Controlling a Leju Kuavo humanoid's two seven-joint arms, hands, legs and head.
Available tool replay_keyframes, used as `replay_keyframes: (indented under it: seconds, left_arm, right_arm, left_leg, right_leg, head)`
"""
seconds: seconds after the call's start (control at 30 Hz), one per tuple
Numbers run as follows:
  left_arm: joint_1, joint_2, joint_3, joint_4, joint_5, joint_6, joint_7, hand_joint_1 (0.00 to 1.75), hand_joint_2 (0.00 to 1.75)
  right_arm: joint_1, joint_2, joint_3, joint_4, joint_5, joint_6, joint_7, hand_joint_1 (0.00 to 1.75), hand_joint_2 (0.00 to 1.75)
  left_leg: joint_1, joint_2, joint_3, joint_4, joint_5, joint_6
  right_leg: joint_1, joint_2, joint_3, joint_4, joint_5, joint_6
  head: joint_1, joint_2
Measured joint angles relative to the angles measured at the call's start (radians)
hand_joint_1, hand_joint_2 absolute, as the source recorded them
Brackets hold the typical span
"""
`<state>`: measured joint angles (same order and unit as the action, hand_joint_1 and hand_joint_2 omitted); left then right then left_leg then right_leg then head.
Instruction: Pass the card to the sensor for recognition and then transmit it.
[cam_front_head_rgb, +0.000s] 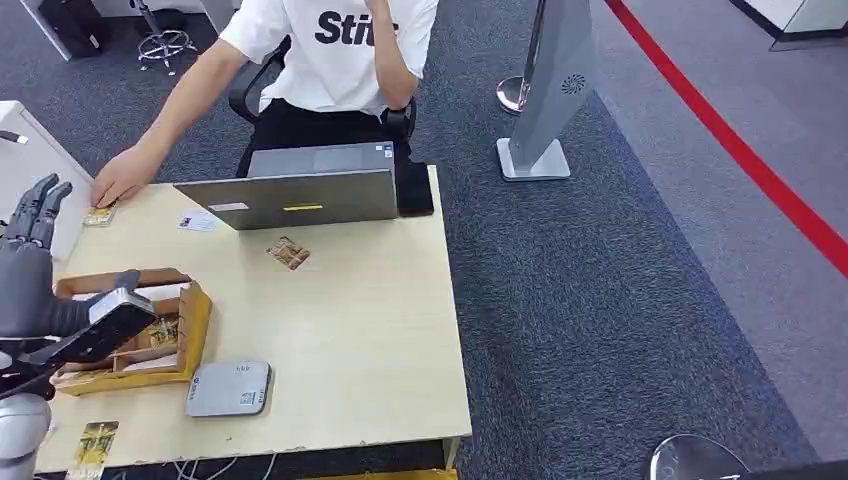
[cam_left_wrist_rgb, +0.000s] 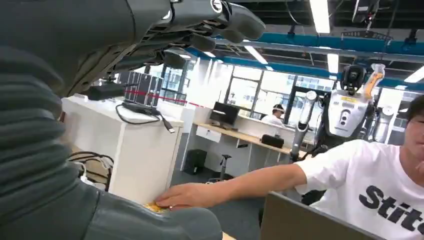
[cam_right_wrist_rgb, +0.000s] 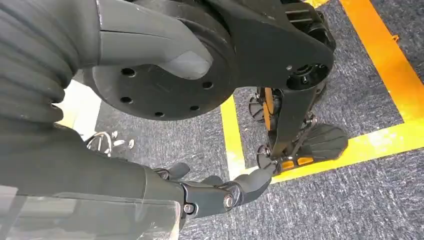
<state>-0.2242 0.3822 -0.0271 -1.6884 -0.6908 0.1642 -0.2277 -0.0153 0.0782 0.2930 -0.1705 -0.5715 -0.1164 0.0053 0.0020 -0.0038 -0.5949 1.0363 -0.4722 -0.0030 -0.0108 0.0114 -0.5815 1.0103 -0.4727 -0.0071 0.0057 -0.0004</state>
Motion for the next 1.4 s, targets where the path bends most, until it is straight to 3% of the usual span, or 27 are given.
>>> replay_keyframes:
  seconds: [0.07, 0.23, 0.4, 0.63, 0.77, 0.9, 1.07, 1.4]
  left_arm:
    - [0.031, 0.024, -0.003, -0.023, -0.04, -0.042, -0.005, 0.0, 1.75]
    - [0.218, 0.117, -0.005, -0.11, -0.175, -0.059, 0.018, 0.0, 1.75]
    - [0.421, 0.223, 0.021, -0.165, -0.175, -0.11, 0.043, 0.0, 1.75]
    - [0.597, 0.267, 0.069, -0.196, -0.177, -0.116, 0.093, 0.0, 1.75]
    - [0.635, 0.267, 0.09, -0.2, -0.256, -0.074, 0.144, 0.0, 1.75]
    - [0.618, 0.235, 0.105, -0.175, -0.41, 0.074, 0.185, 0.0, 1.75]
    - [0.56, 0.167, 0.126, -0.058, -0.461, 0.205, 0.189, 0.0, 1.75]
    - [0.455, 0.091, 0.157, 0.155, -0.444, 0.189, 0.137, 0.0, 1.75]
  right_arm:
    - [0.0, 0.0, -0.002, 0.0, -0.005, 0.001, -0.001, 0.0, 1.75]
    - [0.008, 0.0, -0.013, 0.001, -0.018, 0.008, 0.002, 0.0, 1.75]
    - [0.012, 0.0, -0.017, 0.004, -0.02, 0.016, 0.009, 0.0, 1.75]
    - [0.012, 0.0, -0.017, 0.005, -0.016, 0.023, 0.011, 0.0, 1.75]
    - [0.012, 0.0, -0.017, 0.005, -0.016, 0.023, 0.011, 0.0, 1.75]
    - [0.011, 0.0, -0.017, 0.005, -0.006, 0.022, 0.014, 0.0, 1.75]
    - [0.01, 0.0, -0.016, 0.005, 0.004, 0.022, 0.015, 0.0, 1.75]
    - [0.009, -0.009, -0.014, 0.005, 0.019, 0.035, 0.016, 0.0, 1.75]
  left_leg:
    - [0.0, 0.001, 0.001, 0.0, 0.0, 0.0]
    - [0.0, 0.005, 0.001, 0.0, -0.003, 0.0]
    - [0.0, 0.004, 0.001, -0.001, -0.004, 0.0]
    - [0.0, 0.003, 0.001, -0.001, -0.005, -0.001]
    - [0.0, 0.002, 0.001, -0.001, -0.005, -0.001]
    - [0.0, -0.001, 0.001, -0.001, -0.005, -0.001]
    - [0.0, -0.001, 0.001, -0.001, -0.005, -0.001]
    - [0.0, -0.001, 0.001, -0.001, -0.005, -0.001]
  right_leg:
    - [0.0, 0.001, 0.0, 0.0, 0.0, 0.0]
    - [0.0, 0.007, -0.001, 0.0, -0.001, -0.001]
    - [0.0, 0.005, -0.001, 0.0, -0.004, -0.002]
    - [0.0, 0.004, 0.0, 0.0, -0.005, 0.0]
    - [0.0, 0.002, 0.001, 0.0, -0.005, 0.0]
    - [0.0, -0.001, 0.002, 0.0, -0.005, 0.0]
    - [0.0, -0.002, 0.002, 0.0, -0.005, 0.0]
    - [0.0, -0.002, 0.002, 0.0, -0.005, 0.0]
  head:
    - [0.0, 0.0]
    - [0.0, 0.0]
    - [0.0, 0.0]
    - [0.0, 0.0]
    - [0.0, 0.0]
    - [0.0, 0.0]
    - [0.0, 0.0]
    - [0.0, 0.0]
